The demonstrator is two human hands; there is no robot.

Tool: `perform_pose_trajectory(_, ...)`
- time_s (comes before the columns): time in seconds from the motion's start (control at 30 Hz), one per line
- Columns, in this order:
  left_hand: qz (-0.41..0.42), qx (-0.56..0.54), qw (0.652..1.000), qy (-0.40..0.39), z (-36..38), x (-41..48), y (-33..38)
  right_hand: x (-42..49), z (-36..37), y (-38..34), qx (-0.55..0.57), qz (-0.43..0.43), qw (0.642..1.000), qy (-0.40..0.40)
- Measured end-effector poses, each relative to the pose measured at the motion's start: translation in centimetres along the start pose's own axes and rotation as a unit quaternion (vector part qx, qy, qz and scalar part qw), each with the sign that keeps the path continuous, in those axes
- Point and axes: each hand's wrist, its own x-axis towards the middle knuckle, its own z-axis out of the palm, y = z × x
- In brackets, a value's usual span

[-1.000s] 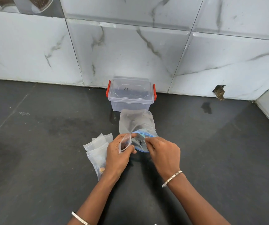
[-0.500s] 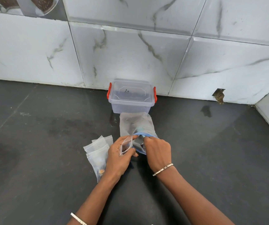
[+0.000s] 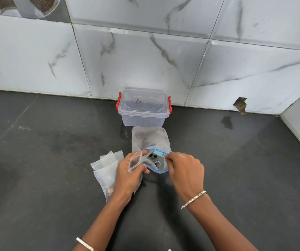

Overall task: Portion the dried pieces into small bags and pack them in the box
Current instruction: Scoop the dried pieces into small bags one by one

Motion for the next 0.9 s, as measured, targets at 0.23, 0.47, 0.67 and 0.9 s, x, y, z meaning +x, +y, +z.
perform_pose_trajectory(0.23, -0.005, -0.009, 1.0, -0.012, -0.1, -0.2, 0.3, -0.4, 1.9, -1.0, -0.042, -0.094, 0.994, -0.036)
perform_pose_trajectory(0.47, 0.009, -0.006, 1.0, -0.012, -0.5, 0.1, -0.1, 0.0, 1.1, -1.3, -0.04, -0.129, 0.99, -0.044)
perform_pose_trajectory(0.67, 0.002, -0.01, 1.0, -0.002, -0.5, 0.2, -0.5, -0.3, -0.2, 0.0, -0.086, -0.11, 0.989, -0.055)
perform_pose_trajectory(0.9, -0.003, -0.029, 0.999, 0.023, -0.4, 0.1, -0.6, -0.5, 0.7, 1.4, -0.016, -0.055, 0.998, -0.001)
